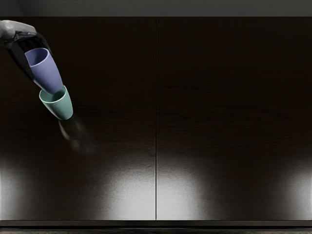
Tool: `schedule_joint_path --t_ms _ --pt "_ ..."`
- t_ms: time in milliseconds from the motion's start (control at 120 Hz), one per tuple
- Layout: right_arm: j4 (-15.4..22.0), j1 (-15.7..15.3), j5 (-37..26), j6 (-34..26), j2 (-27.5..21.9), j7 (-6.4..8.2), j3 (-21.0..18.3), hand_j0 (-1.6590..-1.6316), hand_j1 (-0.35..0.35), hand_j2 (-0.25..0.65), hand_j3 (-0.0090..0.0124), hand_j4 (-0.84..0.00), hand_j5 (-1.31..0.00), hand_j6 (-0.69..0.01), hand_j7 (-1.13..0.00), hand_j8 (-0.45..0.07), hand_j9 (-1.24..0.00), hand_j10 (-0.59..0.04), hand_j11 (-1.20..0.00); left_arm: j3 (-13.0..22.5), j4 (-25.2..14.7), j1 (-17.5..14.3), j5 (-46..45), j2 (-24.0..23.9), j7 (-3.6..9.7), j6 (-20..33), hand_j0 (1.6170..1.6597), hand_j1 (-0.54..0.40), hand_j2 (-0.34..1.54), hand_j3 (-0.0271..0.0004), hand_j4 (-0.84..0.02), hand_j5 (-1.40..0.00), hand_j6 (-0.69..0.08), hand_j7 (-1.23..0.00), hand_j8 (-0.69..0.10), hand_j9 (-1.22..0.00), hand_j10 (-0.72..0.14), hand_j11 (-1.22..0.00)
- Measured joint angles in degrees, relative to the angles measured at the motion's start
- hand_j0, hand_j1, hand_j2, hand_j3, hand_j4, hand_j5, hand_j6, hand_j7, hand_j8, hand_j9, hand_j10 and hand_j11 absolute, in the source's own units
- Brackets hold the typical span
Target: Pick up cup and place in cup with left hand
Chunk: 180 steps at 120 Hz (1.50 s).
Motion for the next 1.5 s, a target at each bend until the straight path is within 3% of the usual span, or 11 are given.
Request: schedule_joint_path --t_ms 642,800,967,1242,1500 --pt "0.0 0.0 0.0 0.0 0.0 0.0 0.0 -1.6581 -0.316 -0.006 0.0 -0.028 -0.04 -0.028 -0.04 -0.028 -0.04 -0.028 -0.04 2.4 0.7 0.3 1.2 -1.5 0.0 -2.1 1.655 -0.101 0.05 0.0 -0.417 -0.64 -0.288 -0.64 -0.355 -0.63 -0.47 -0.63" --pt "0.0 0.0 0.0 0.0 0.0 0.0 0.0 -1.6581 -0.316 -0.006 0.0 -0.028 -0.04 -0.028 -0.04 -0.028 -0.04 -0.028 -0.04 2.4 3.8 0.3 1.4 -5.5 0.01 -1.9 1.655 -0.104 0.06 0.0 -0.427 -0.65 -0.299 -0.64 -0.36 -0.63 -0.468 -0.63" --pt "0.0 0.0 0.0 0.0 0.0 0.0 0.0 -1.6581 -0.316 -0.006 0.0 -0.028 -0.04 -0.028 -0.04 -0.028 -0.04 -0.028 -0.04 2.4 6.2 0.3 2.4 -5.9 0.02 -1.9 1.655 -0.102 0.06 0.0 -0.427 -0.65 -0.291 -0.65 -0.354 -0.63 -0.467 -0.63" --pt "0.0 0.0 0.0 0.0 0.0 0.0 0.0 -1.6581 -0.316 -0.006 0.0 -0.028 -0.04 -0.028 -0.04 -0.028 -0.04 -0.028 -0.04 2.5 6.8 1.1 4.8 -6.4 0.0 -1.6 1.6545 -0.08 0.02 0.0 -0.446 -0.64 -0.315 -0.64 -0.331 -0.63 -0.468 -0.63" --pt "0.0 0.0 0.0 0.0 0.0 0.0 0.0 -1.6581 -0.316 -0.006 0.0 -0.028 -0.04 -0.028 -0.04 -0.028 -0.04 -0.028 -0.04 2.5 6.8 2.6 5.7 -7.6 0.0 -1.4 1.6559 -0.126 0.13 0.0 -0.443 -0.64 -0.309 -0.63 -0.323 -0.63 -0.469 -0.63"
